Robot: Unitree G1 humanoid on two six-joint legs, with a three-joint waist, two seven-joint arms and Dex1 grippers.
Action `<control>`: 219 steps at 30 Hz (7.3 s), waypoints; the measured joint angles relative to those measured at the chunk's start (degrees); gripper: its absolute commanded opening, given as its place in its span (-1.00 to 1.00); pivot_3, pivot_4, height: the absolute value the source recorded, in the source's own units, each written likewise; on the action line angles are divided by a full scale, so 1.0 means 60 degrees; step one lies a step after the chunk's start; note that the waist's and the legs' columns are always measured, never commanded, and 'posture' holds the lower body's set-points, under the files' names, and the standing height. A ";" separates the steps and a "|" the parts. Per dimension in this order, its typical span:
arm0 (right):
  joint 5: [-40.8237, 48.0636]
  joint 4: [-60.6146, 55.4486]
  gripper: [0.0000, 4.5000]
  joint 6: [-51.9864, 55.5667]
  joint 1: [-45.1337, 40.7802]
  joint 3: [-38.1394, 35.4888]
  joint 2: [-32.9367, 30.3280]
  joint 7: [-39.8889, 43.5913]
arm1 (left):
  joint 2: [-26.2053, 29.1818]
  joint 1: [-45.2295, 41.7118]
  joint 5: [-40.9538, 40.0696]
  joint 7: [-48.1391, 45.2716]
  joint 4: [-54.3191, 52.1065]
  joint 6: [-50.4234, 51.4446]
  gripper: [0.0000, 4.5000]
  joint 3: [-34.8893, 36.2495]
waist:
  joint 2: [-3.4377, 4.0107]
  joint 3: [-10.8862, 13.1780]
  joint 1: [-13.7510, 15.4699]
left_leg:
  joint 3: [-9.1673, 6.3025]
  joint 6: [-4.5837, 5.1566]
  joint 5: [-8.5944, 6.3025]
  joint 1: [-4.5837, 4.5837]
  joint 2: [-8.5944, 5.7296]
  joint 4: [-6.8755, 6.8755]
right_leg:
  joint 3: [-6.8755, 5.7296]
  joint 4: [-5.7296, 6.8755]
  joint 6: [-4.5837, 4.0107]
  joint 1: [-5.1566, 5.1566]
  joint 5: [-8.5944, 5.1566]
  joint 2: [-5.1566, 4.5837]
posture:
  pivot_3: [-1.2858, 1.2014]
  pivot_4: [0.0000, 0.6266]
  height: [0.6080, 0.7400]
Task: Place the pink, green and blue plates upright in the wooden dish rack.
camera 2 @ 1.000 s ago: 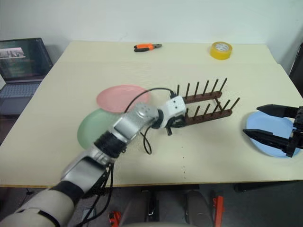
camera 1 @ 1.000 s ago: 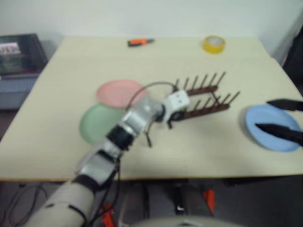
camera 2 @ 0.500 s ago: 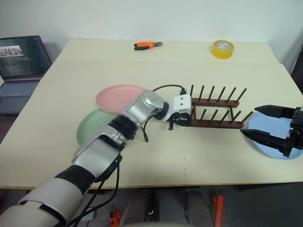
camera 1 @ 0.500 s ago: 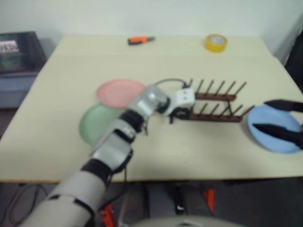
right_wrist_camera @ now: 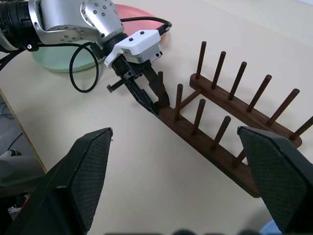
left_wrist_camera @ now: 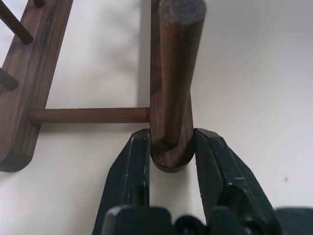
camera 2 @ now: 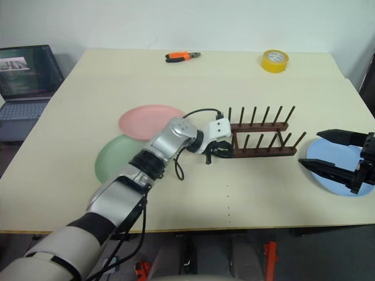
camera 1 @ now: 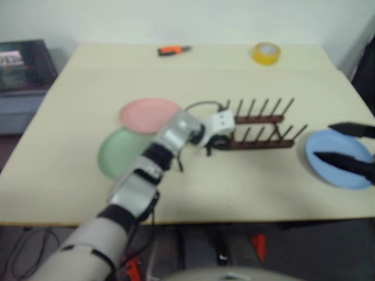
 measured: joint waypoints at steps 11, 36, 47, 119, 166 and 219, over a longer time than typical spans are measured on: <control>-0.0102 0.0003 1.00 -0.0029 0.0291 0.0171 -0.0023 0.0091 | 0.0555 0.0058 0.0548 -0.0091 -0.0788 0.0338 0.99 -0.0049 | 0.0000 0.0000 -0.0012 | -0.0001 0.0000 0.0000 0.0001 0.0002 -0.0002 | 0.0004 0.0005 -0.0005 -0.0002 0.0003 0.0005 | 0.03 -0.52 1.00; -0.2322 -0.0088 -0.98 -0.0274 0.0190 0.4233 0.2436 -0.3623 | 0.1496 0.2918 -0.1077 -0.0128 -0.8767 0.5706 -0.98 -0.1196 | 0.0014 -0.0015 0.0025 | -0.0009 0.0021 0.0017 0.0074 0.0004 0.0013 | 0.0030 -0.0013 0.0025 0.0092 0.0026 -0.0026 | 0.03 -0.52 1.00; -0.4307 0.1639 -0.98 -0.0979 -0.0795 0.5886 0.3914 -0.5543 | 0.0818 0.3193 -0.0592 0.1503 -0.7729 0.5456 -0.98 -0.1708 | 0.0030 -0.0025 -0.0015 | -0.0008 0.0025 0.0019 0.0085 0.0001 0.0011 | 0.0026 -0.0001 -0.0001 0.0087 0.0035 0.0003 | 0.03 -0.52 1.00; -0.5852 0.2021 -1.00 -0.3119 -0.3082 0.8180 0.5342 -0.3455 | 0.0416 0.1779 0.0977 0.3380 -0.5624 0.3772 -0.59 0.0312 | 0.0044 -0.0019 -0.0140 | -0.0003 0.0063 0.0052 -0.0058 0.0012 -0.0013 | 0.0023 0.0003 -0.0039 -0.0088 0.0127 0.0012 | 0.03 -0.52 1.00; -0.4116 0.0399 0.98 -0.1437 -0.4074 0.8110 0.4451 -0.3739 | 0.4585 -0.3724 0.1494 0.3403 0.5637 0.1107 1.00 0.3127 | -0.0043 0.0037 -0.0048 | 0.0000 0.0058 0.0097 -0.0087 -0.0003 -0.0004 | 0.0012 0.0009 -0.0010 -0.0126 0.0128 0.0018 | 0.03 -0.52 1.00; -0.3703 0.0030 1.00 -0.1136 -0.4005 0.7753 0.4414 -0.4125 | 0.3810 -0.2408 0.0867 0.4581 0.5567 0.1671 -0.99 0.4946 | -0.0053 -0.0007 -0.0051 | 0.0002 0.0052 0.0102 -0.0058 -0.0008 0.0023 | 0.0014 0.0045 -0.0034 -0.0098 0.0159 0.0016 | 0.03 -0.52 1.00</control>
